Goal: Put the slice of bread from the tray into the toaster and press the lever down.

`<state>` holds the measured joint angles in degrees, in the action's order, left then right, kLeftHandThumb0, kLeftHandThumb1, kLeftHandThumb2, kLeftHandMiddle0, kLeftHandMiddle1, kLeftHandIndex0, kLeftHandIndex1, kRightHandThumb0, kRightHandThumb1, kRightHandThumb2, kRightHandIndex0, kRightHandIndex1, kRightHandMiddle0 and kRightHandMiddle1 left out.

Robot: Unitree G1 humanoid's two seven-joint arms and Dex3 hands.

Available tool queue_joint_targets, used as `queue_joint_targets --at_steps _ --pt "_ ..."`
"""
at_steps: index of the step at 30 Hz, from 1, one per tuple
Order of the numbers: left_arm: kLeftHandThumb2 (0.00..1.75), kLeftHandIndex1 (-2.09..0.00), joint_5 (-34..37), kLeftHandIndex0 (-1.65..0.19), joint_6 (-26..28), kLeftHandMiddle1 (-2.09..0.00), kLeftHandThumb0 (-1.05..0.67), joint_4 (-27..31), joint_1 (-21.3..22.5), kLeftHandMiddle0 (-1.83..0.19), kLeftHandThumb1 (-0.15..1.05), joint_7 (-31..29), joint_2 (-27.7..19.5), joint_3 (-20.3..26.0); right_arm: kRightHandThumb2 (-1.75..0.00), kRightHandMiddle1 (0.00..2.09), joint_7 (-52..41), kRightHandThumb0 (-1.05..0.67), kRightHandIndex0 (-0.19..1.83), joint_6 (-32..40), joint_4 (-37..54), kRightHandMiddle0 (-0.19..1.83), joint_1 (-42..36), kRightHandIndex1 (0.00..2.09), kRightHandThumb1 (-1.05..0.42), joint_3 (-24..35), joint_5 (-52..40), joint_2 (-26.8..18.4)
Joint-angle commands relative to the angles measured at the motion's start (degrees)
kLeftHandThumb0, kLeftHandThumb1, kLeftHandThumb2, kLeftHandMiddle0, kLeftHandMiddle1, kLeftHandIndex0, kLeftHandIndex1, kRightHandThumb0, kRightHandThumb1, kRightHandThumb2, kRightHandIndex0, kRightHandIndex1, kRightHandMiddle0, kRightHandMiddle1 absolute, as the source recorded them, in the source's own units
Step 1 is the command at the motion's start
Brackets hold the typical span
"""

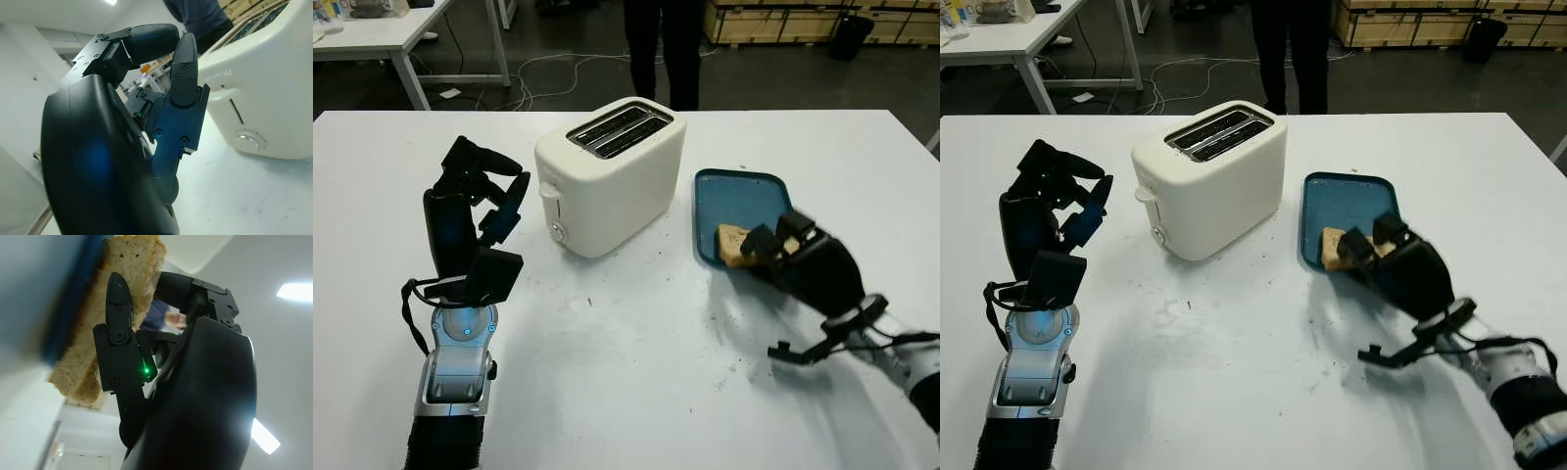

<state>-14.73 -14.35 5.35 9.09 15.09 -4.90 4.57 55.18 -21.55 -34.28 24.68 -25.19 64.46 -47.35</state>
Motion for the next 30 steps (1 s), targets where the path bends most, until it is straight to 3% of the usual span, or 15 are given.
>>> queue_joint_targets --at_steps 1,5,10,15,21,26,30 --pt "0.26 -1.61 0.1 -0.56 -1.0 -1.75 -0.33 -0.2 -0.3 -0.83 0.92 -0.2 0.1 -0.2 -0.23 1.74 4.6 -0.38 0.0 -0.7 0.5 0.0 3.7 1.75 -0.92 0.7 1.4 -1.9" --pt "0.26 -1.61 0.1 -0.56 -0.7 -1.75 -0.34 -0.2 -0.3 -0.83 0.92 -0.2 0.2 -0.3 -0.31 1.74 10.4 -0.45 0.0 -0.9 0.2 0.0 9.1 1.75 -0.92 0.1 3.9 -3.6" --pt "0.26 -1.61 -0.4 -0.55 0.0 -1.75 -0.35 0.4 -0.4 -0.82 0.92 0.0 0.1 -0.4 -0.44 1.75 8.8 -0.5 0.0 -6.8 -0.3 0.0 13.2 1.75 -0.92 0.9 0.6 -4.8" --pt "0.25 -1.6 -0.4 -0.55 0.3 -1.75 -0.34 0.7 -0.3 -0.82 0.92 0.0 0.2 -0.5 -0.46 1.75 -6.0 -0.49 0.08 -20.6 -3.9 0.0 17.8 1.75 -0.92 4.4 -13.1 -4.8" --pt "0.25 -1.6 -0.4 -0.56 0.3 -1.75 -0.34 0.6 -0.1 -0.82 0.92 0.0 0.2 -0.5 -0.29 1.75 -22.5 -0.41 0.58 -28.4 -12.6 0.37 27.4 1.75 -0.92 6.7 -21.6 -3.6" --pt "0.25 -1.62 0.3 -0.56 -0.2 -1.75 -0.33 0.3 0.0 -0.82 0.92 -0.1 0.4 -0.5 -0.29 1.47 -36.8 -0.4 0.71 -29.1 -16.3 0.63 30.8 1.75 -0.92 7.2 -27.3 -1.2" --pt "0.25 -1.62 0.4 -0.55 0.2 -1.75 -0.34 0.6 -0.1 -0.83 0.92 -0.1 0.4 -0.4 -0.27 1.4 -48.4 -0.37 0.73 -25.6 -10.6 0.68 26.7 1.74 -0.92 8.2 -31.6 0.0"
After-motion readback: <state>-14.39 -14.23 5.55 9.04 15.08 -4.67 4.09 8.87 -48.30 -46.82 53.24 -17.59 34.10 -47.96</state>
